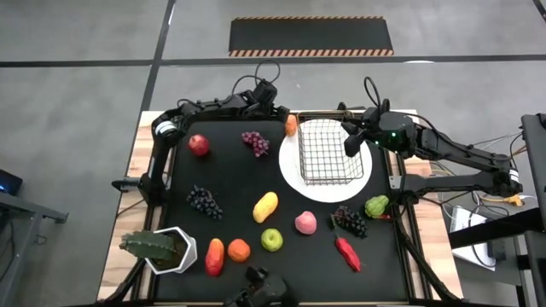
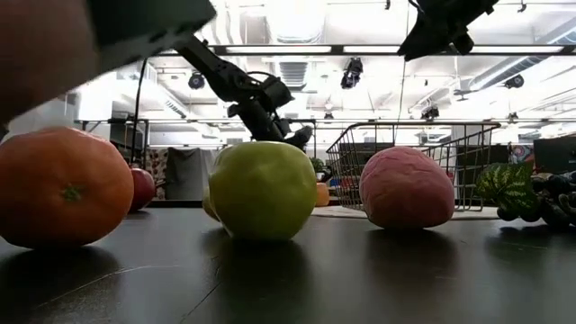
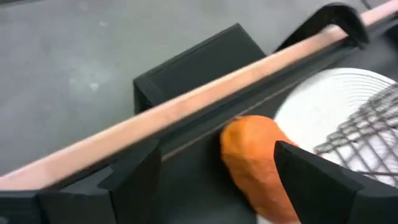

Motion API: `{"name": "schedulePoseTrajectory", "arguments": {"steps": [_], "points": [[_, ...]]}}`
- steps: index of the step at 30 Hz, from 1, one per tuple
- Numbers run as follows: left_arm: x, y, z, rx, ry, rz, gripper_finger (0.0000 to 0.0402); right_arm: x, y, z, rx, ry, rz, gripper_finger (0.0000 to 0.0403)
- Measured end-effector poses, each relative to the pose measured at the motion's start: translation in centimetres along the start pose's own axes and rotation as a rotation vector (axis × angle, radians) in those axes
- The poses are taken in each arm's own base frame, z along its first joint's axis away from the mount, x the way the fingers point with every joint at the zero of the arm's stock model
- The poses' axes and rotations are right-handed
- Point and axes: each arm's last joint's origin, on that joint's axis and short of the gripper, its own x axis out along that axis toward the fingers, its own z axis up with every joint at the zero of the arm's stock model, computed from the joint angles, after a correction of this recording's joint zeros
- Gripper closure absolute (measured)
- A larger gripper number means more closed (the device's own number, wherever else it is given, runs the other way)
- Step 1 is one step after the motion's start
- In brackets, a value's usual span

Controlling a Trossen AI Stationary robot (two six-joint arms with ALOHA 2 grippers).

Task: Build produce basket
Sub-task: Put the orange mango into the wire basket

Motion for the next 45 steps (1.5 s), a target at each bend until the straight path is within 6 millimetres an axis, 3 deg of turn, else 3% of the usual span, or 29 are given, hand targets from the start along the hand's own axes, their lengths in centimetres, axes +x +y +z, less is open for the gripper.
{"name": "schedulePoseTrajectory", "arguments": {"steps": [4, 12, 27, 45], "points": [[0.3, -1.0, -1.1, 0.042, 0.035, -0.016, 0.0109, -0.1, 0.0, 0.0, 0.0, 0.001, 0.013, 0.0282], [-0.8, -2.0, -0.4, 0.031, 0.009, -0.052, 0.0109, -1.2, -0.1, 1.0, 0.018, 0.021, 0.041, 0.0282], [0.4, -3.0, -2.0, -0.009, 0.04, -0.074, 0.0109, -1.9, -0.2, 1.6, 0.014, 0.037, 0.078, 0.0282], [1.9, -1.9, -3.7, -0.028, 0.055, -0.053, 0.0118, -1.9, -0.2, 1.7, 0.025, 0.036, 0.079, 0.0282]]}}
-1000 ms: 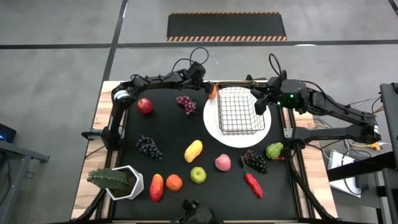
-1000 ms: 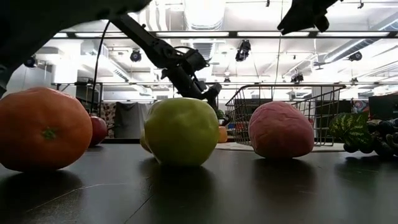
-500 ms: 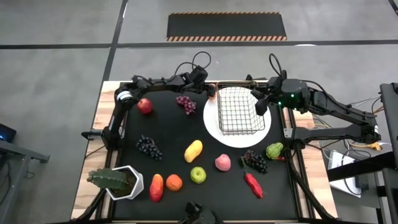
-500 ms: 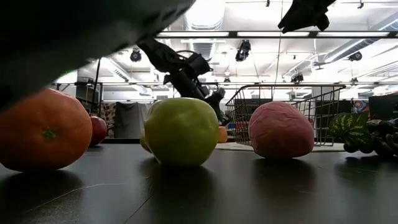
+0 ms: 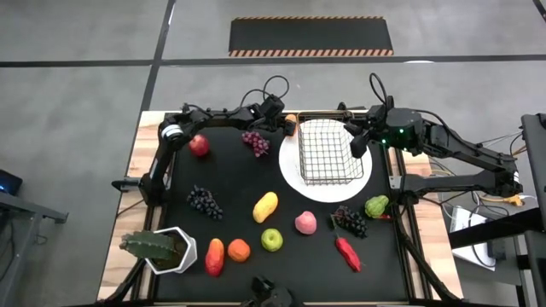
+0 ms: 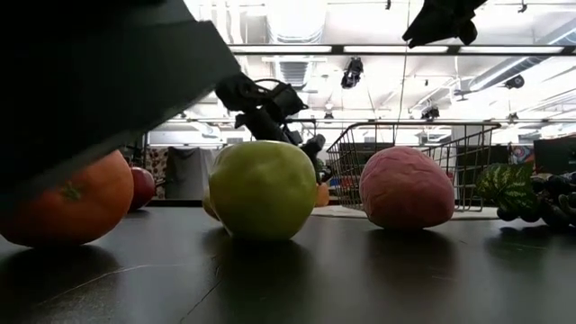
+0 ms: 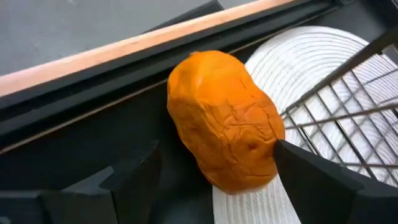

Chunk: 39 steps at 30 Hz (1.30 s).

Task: Build produce basket
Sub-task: Put the orange mango into the wire basket

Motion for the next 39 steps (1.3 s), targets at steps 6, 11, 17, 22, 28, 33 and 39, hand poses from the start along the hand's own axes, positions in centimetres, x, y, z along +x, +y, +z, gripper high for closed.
{"name": "schedulePoseTrajectory", "arguments": {"steps": [6, 11, 17, 22, 28, 33, 39], "points": [[-1.5, 1.2, 0.9, 0.034, 0.05, 0.058, 0.0155, 0.0, 0.0, 0.0, 0.0, 0.0, 0.0, 0.0282], [-3.5, 2.4, 2.2, 0.061, 0.053, 0.096, 0.0179, 0.0, 0.0, -0.1, -0.001, 0.003, 0.0, 0.0282], [-4.8, 1.7, 3.4, 0.076, -0.034, 0.079, 0.0173, 0.0, 0.0, -0.1, -0.002, 0.004, -0.001, 0.0282], [-4.4, 1.2, 2.9, 0.115, -0.001, 0.023, 0.0126, 0.0, 0.0, -0.1, -0.004, 0.004, -0.002, 0.0282], [-2.9, 1.9, 2.1, 0.109, 0.009, 0.098, 0.0069, 0.0, 0.0, -0.1, -0.003, 0.004, -0.002, 0.0282], [-2.0, 2.1, 1.4, 0.099, 0.041, 0.08, 0.0064, 0.0, 0.0, -0.1, -0.002, 0.004, -0.001, 0.0282], [-1.9, 2.2, 1.3, 0.117, 0.048, 0.068, 0.0068, 0.0, 0.0, -0.1, -0.002, 0.004, -0.002, 0.0282]]}}
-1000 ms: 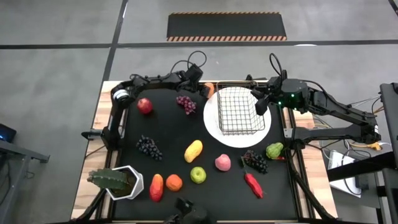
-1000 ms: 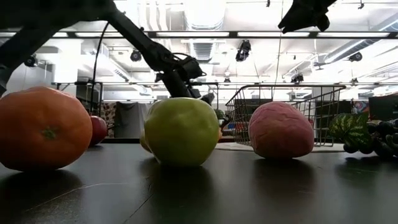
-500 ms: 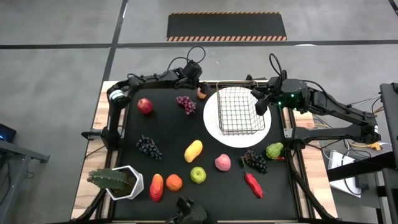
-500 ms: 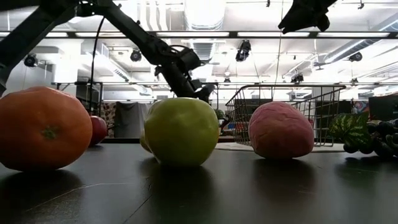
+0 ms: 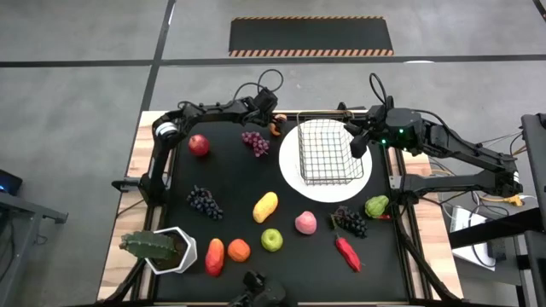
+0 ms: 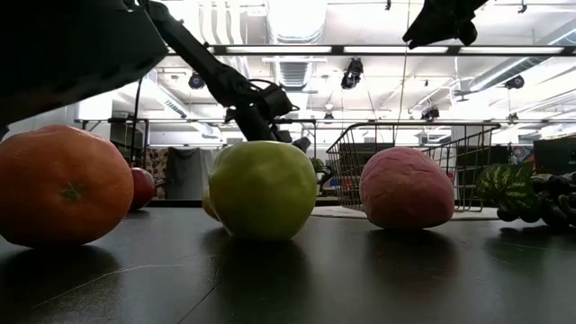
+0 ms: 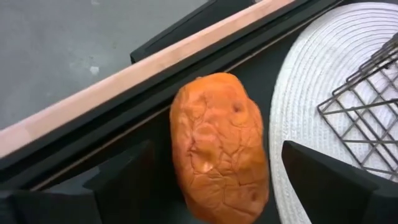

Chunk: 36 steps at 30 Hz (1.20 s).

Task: Build produce basket
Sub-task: Put the orange mango into the wire basket

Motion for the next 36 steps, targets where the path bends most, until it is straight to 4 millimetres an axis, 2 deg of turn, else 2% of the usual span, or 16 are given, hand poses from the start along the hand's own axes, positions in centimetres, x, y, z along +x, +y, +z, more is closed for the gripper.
{"name": "schedulePoseTrajectory", "arguments": {"steps": [4, 14, 20, 23, 25, 26, 29, 31, 33, 36], "points": [[0.5, -0.2, -0.4, 0.007, 0.009, -0.005, 0.01, 0.0, 0.0, 0.0, -0.003, 0.0, 0.0, 0.0282], [0.5, -0.6, -0.7, 0.01, 0.017, 0.001, 0.0228, 0.0, 0.0, 0.0, -0.031, 0.002, 0.01, 0.0282], [0.6, -0.5, -0.9, 0.011, 0.016, 0.005, 0.0249, 0.0, 0.1, -0.1, -0.069, 0.01, 0.031, 0.0282], [-0.1, -0.6, -0.4, 0.068, 0.0, 0.022, 0.0251, -0.1, 0.1, -0.1, -0.1, 0.009, 0.03, 0.0282], [-1.5, -0.7, 0.4, 0.116, -0.044, 0.058, 0.0252, -0.1, 0.1, -0.1, -0.12, 0.007, 0.031, 0.0282], [-2.9, -0.9, 1.2, 0.138, -0.089, 0.071, 0.0252, -0.1, 0.1, 0.0, -0.126, 0.004, 0.031, 0.0282], [-8.8, -1.9, 3.8, 0.23, -0.253, 0.056, 0.0252, 0.0, 0.1, 0.0, -0.135, 0.001, 0.032, 0.0282], [-12.5, -2.9, 4.7, 0.299, -0.34, 0.035, 0.0253, 0.0, 0.1, 0.0, -0.134, 0.0, 0.033, 0.0282], [-15.3, -4.3, 4.6, 0.416, -0.385, -0.018, 0.0253, 0.2, 0.2, -0.2, -0.122, 0.0, 0.069, 0.0278], [-18.8, -6.9, 3.0, 0.639, -0.438, -0.216, 0.0253, 1.0, 0.7, -0.8, -0.12, -0.007, 0.195, 0.0258]]}}
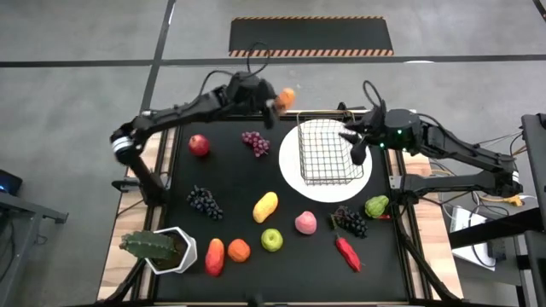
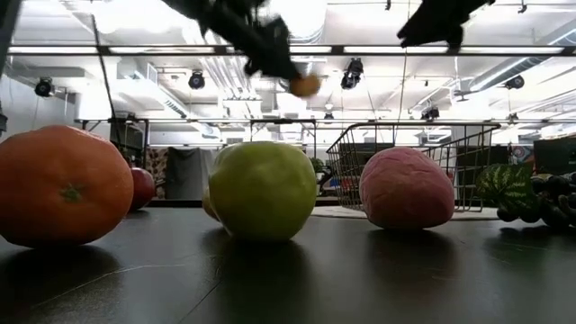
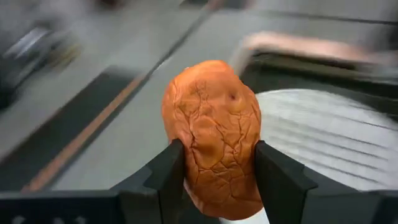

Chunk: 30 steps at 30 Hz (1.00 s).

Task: Build produce basket
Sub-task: Put the orange mango into the wire basket

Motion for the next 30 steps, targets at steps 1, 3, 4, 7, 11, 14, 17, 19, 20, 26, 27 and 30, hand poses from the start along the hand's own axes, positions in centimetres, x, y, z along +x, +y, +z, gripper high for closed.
{"name": "schedulePoseTrajectory", "arguments": {"steps": [1, 3, 4, 7, 11, 14, 17, 19, 20, 26, 27, 30], "points": [[-0.9, -1.2, 0.5, 0.058, -0.062, -0.08, 0.0253, 0.4, 0.1, -0.2, -0.005, -0.023, 0.038, 0.0248], [-2.1, -3.8, 0.4, 0.175, -0.155, -0.227, 0.0253, 1.2, 0.4, -0.5, -0.016, -0.089, 0.111, 0.0226], [-2.5, -5.0, 0.1, 0.23, -0.207, -0.274, 0.0253, 1.6, 0.5, -0.6, -0.034, -0.132, 0.145, 0.0213], [-2.9, -8.3, -1.7, 0.333, -0.317, -0.334, 0.0253, 2.5, 0.7, -0.9, -0.06, -0.301, 0.217, 0.0179], [-4.1, -9.7, -2.2, 0.342, -0.492, -0.32, 0.0252, 3.3, 1.1, -1.6, -0.129, -0.496, 0.366, 0.0142], [-4.4, -9.7, -2.7, 0.3, -0.539, -0.312, 0.0251, 3.7, 1.3, -2.2, -0.154, -0.578, 0.437, 0.0127], [-4.2, -9.8, -3.3, 0.26, -0.569, -0.314, 0.0251, 4.5, 1.3, -3.1, -0.172, -0.631, 0.431, 0.0121], [-4.0, -9.8, -3.1, 0.255, -0.601, -0.308, 0.025, 5.1, 1.3, -3.6, -0.175, -0.673, 0.426, 0.0121], [-3.8, -9.9, -3.2, 0.248, -0.605, -0.309, 0.025, 5.4, 1.3, -3.8, -0.175, -0.698, 0.427, 0.0122], [-2.1, -10.3, -3.8, 0.231, -0.593, -0.316, 0.0249, 6.9, 1.5, -3.8, -0.18, -0.76, 0.428, 0.0132], [-1.9, -10.3, -3.8, 0.221, -0.593, -0.319, 0.0249, 7.3, 1.5, -3.7, -0.179, -0.751, 0.428, 0.0133], [-1.3, -10.4, -4.0, 0.191, -0.584, -0.328, 0.0249, 8.1, 1.6, -3.4, -0.173, -0.735, 0.43, 0.0133]]}}
